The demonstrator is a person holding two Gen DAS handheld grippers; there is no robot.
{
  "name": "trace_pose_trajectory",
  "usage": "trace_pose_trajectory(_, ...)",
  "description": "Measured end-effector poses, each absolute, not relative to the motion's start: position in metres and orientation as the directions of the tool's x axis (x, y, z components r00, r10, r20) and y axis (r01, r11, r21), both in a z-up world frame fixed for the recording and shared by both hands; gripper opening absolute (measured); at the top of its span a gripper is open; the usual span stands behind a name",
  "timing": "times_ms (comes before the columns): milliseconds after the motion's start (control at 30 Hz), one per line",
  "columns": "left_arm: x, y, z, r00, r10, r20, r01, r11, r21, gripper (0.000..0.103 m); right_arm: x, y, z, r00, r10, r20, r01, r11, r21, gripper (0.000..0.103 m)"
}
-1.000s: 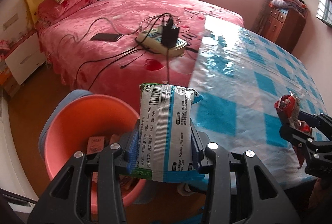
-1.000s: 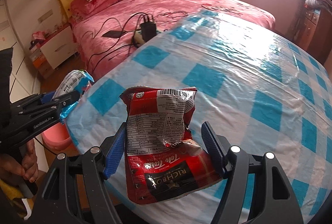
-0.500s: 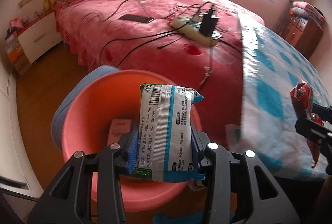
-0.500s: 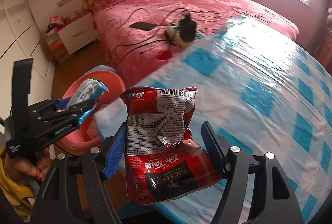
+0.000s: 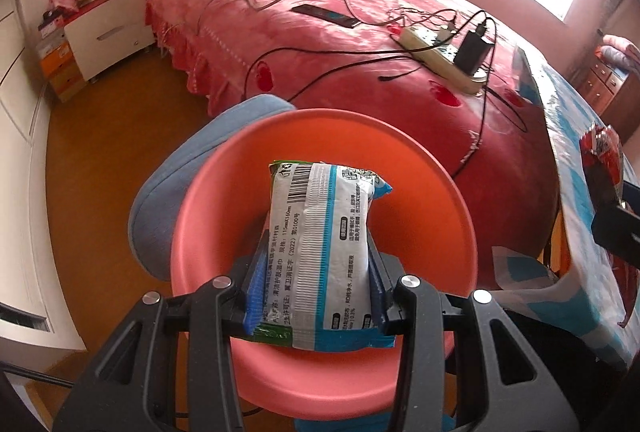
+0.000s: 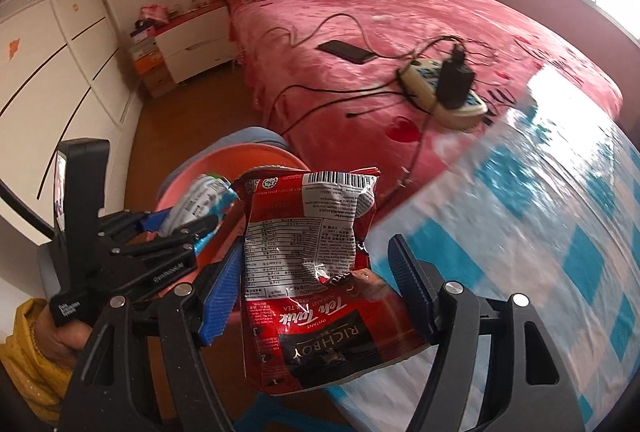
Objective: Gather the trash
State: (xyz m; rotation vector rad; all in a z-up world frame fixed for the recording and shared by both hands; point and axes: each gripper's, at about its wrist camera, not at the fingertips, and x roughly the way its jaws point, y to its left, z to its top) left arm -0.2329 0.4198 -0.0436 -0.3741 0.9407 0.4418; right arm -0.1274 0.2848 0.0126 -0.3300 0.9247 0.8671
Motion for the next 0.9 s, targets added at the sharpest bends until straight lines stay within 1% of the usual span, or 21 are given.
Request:
trace_pose_trajectory(200, -0.234, 0.432, -0.052, 0.506, 0.187, -0.842, -0.54, 0.83, -0.14, 0.043, -0.125, 0.315, 0.009, 0.261, 0.525, -0.81, -0.791, 0.597, 0.132, 0.073)
trace_pose_trajectory(300, -0.234, 0.442, -0.056, 0.507, 0.174, -0.844, -0.567, 0.805, -0.175, 0.043, -0.122, 0.329, 0.005, 0.207, 0.556, -0.805, -0.796, 0.574, 0.191, 0.086)
trace_pose_trajectory(367, -0.237, 0.446, -0.053, 0.524, 0.182, -0.832, -0.574, 0.797, -0.187, 0.047, -0.121, 0.333, 0.005, 0.201, 0.564, -0.801, -0.793, 0.574, 0.204, 0.088)
trace_pose_trajectory(400, -0.238, 0.448, -0.05, 0.539, 0.186, -0.821, -0.572, 0.797, -0.195, 0.053, -0.121, 0.331, 0.005, 0.208, 0.57, -0.795, -0.79, 0.577, 0.208, 0.089)
trace_pose_trajectory(433, -0.239, 0.449, -0.048, 0.55, 0.191, -0.813, -0.569, 0.798, -0.198, 0.06, -0.121, 0.329, 0.006, 0.213, 0.573, -0.791, -0.788, 0.58, 0.208, 0.089)
trace_pose_trajectory(533, -0.24, 0.448, -0.039, 0.578, 0.224, -0.785, -0.564, 0.805, -0.185, 0.075, -0.119, 0.317, 0.01, 0.27, 0.567, -0.778, -0.773, 0.609, 0.176, 0.089)
trace_pose_trajectory(567, -0.24, 0.446, -0.037, 0.582, 0.234, -0.779, -0.562, 0.808, -0.178, 0.077, -0.118, 0.311, 0.013, 0.297, 0.562, -0.772, -0.766, 0.623, 0.159, 0.089)
trace_pose_trajectory(600, -0.239, 0.445, -0.035, 0.585, 0.239, -0.775, -0.561, 0.81, -0.174, 0.082, -0.117, 0.306, 0.015, 0.32, 0.558, -0.765, -0.758, 0.635, 0.146, 0.089)
trace_pose_trajectory(700, -0.236, 0.44, -0.03, 0.6, 0.234, -0.765, -0.543, 0.821, -0.175, 0.086, -0.112, 0.288, 0.019, 0.377, 0.542, -0.751, -0.73, 0.673, 0.119, 0.089)
trace_pose_trajectory(733, -0.235, 0.437, -0.027, 0.604, 0.232, -0.762, -0.538, 0.825, -0.175, 0.089, -0.11, 0.282, 0.02, 0.391, 0.537, -0.747, -0.722, 0.683, 0.114, 0.089)
trace_pose_trajectory(900, -0.233, 0.424, -0.013, 0.634, 0.234, -0.737, -0.51, 0.843, -0.172, 0.092, -0.1, 0.25, 0.023, 0.452, 0.508, -0.733, -0.671, 0.735, 0.096, 0.089)
